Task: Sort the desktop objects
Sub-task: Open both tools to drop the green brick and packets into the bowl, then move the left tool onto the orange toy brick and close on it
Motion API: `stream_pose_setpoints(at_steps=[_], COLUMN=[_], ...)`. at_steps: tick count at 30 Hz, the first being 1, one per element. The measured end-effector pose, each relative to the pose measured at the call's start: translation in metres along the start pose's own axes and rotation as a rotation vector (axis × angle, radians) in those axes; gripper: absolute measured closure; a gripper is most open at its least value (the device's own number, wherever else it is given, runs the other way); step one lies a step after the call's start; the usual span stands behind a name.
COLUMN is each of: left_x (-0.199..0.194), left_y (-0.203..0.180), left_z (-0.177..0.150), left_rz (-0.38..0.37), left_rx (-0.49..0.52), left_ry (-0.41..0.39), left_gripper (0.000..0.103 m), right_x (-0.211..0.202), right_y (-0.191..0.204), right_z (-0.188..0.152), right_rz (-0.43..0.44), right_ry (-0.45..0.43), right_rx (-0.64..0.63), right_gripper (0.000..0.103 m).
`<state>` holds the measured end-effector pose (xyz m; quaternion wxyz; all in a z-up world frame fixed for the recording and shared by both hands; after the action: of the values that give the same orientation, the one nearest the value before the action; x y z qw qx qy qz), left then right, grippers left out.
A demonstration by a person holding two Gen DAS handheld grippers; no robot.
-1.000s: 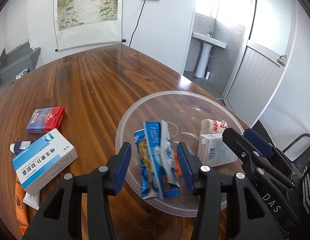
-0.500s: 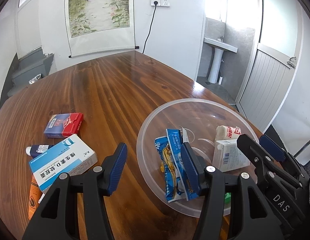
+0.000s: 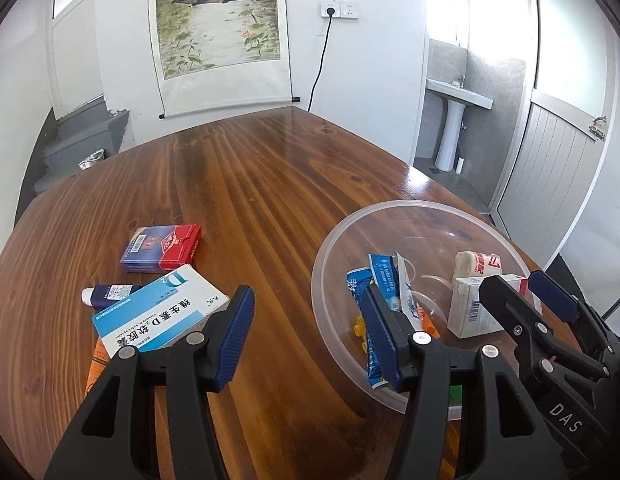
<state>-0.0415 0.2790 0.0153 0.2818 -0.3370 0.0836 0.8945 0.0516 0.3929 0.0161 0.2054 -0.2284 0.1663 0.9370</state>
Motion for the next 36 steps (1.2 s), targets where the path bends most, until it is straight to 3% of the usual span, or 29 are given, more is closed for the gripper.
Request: stream_pose_setpoints(at_steps=[10,21,36], left_x=[-0.014,-0.034,-0.049], left_y=[0.024,0.084,0.164], left_z=[-0.01,-0.026,-0.07], left_rz=[0.05,0.111,0.189], left_rx=[-0.026,-0.107,-0.219], left_ry=[-0.003,0.004,0.055], left_gripper=[0.044,0.044,0.044], right_x=[0.0,0.006,0.006], right_y=[0.002,0.003,0.042], right_z=[0.0,-0.002,-0.017], right_rz=[0.008,-0.006,0.054], right_ry=[-0.006,0.026,0.065], right_rx=[-0.003,0.012,-0.131], right_gripper=[0.019,0.019,0.019])
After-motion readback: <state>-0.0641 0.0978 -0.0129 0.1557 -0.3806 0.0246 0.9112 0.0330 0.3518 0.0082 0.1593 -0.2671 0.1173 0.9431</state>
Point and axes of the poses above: each gripper's, at about its wrist camera, not at the fingertips, and x roughly the way its jaws point, y to its left, z to its top, the point moved 9 cm from there along x, roughly the way its jaws point, and after that the axes turned 6 degrees about -z, right-handed, at the moved point
